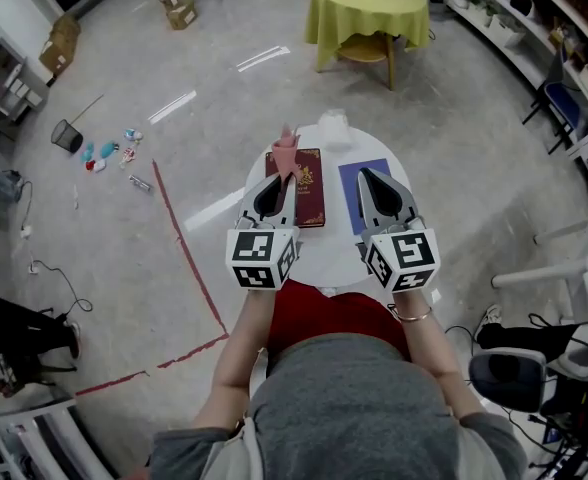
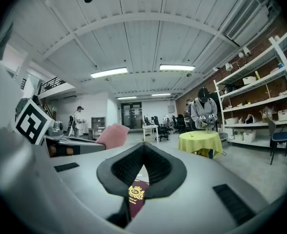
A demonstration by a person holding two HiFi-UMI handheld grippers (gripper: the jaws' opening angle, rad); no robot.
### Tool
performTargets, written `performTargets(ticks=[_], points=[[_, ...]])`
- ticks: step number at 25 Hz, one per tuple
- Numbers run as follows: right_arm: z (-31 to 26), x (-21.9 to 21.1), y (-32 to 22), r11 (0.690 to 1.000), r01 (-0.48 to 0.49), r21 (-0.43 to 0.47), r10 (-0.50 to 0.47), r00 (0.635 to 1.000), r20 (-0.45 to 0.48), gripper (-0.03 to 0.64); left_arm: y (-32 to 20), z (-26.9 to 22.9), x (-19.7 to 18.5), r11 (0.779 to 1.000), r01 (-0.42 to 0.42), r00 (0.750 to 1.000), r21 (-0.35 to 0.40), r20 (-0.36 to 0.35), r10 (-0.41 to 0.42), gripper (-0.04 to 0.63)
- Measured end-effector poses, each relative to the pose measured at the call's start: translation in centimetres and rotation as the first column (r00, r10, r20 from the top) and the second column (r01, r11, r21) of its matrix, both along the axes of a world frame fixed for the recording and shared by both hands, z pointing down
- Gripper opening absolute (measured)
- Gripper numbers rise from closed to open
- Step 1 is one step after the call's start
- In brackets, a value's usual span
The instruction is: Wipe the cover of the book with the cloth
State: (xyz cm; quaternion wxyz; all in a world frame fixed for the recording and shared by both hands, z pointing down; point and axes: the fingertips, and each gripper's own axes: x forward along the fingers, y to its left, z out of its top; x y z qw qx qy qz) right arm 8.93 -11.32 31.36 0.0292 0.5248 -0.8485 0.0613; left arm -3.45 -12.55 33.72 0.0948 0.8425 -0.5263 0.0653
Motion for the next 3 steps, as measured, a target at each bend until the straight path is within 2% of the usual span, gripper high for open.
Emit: performTargets(ticks=[3], points=[[-0.3,-0.1,0.35,1.0,0.004,0.007,-0.004,1.0,-0.009,0.028,0.22,-0.25,-0.05,1.0,0.003,1.0,0.003,-0.012,-0.003,0.034]])
